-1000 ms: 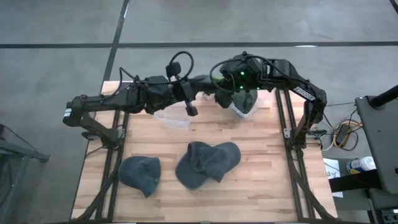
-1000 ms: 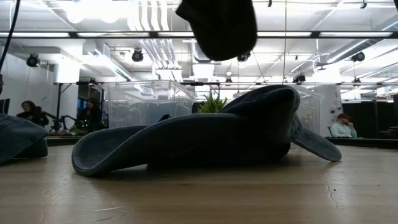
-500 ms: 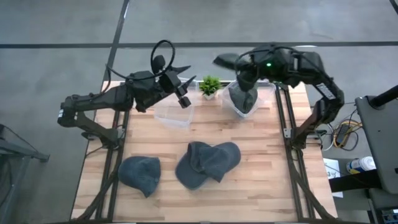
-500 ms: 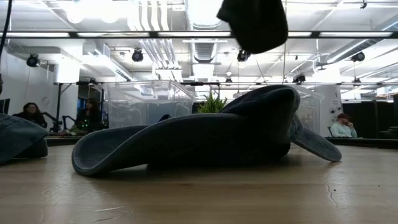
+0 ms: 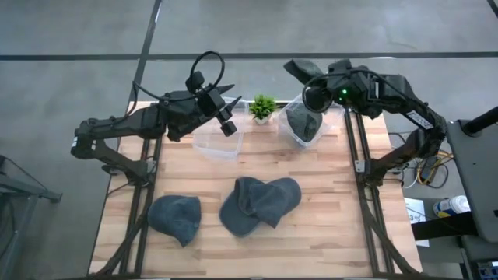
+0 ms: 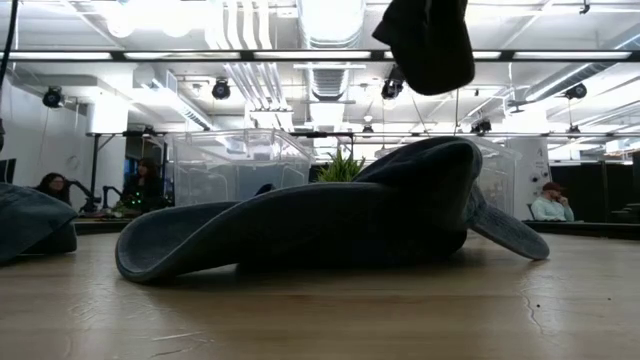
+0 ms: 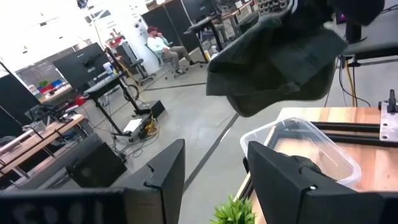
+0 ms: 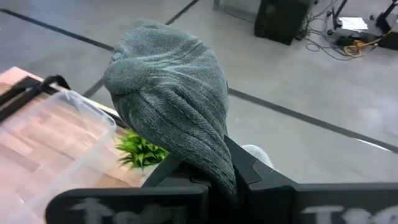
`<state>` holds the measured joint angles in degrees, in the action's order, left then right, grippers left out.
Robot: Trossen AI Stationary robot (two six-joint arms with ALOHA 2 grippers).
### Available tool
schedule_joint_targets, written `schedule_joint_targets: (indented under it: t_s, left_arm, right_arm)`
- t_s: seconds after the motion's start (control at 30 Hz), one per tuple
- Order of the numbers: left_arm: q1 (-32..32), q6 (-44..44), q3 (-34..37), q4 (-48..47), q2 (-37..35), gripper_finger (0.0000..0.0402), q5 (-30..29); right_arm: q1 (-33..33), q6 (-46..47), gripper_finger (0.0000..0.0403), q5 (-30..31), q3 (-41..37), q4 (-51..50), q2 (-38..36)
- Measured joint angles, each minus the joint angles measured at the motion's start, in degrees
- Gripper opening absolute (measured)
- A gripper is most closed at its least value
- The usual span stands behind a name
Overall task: Pick & Place hat
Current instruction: Put the green cap in the right transparent bin
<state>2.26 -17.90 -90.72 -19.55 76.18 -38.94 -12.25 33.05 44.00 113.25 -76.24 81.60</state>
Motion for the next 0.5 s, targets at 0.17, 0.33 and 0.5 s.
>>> schedule_joint_targets:
  t_s: [0.17, 0.33, 0.5]
  left_arm:
    - [0.0, 0.0, 0.0, -0.2, -0.4, 0.0167, 0.0]
    - [0.0, 0.0, 0.0, -0.5, -0.9, 0.0168, 0.0]
    - [0.0, 0.1, 0.0, -0.6, -1.2, 0.0168, 0.0]
  right_arm:
    - [0.0, 0.6, 0.0008, 1.2, -12.4, 10.1, -5.8]
    - [0.0, 4.6, 0.0008, 5.7, -23.8, 18.7, -12.0]
    - [0.0, 5.0, 0.0008, 6.0, -34.8, 29.4, -16.6]
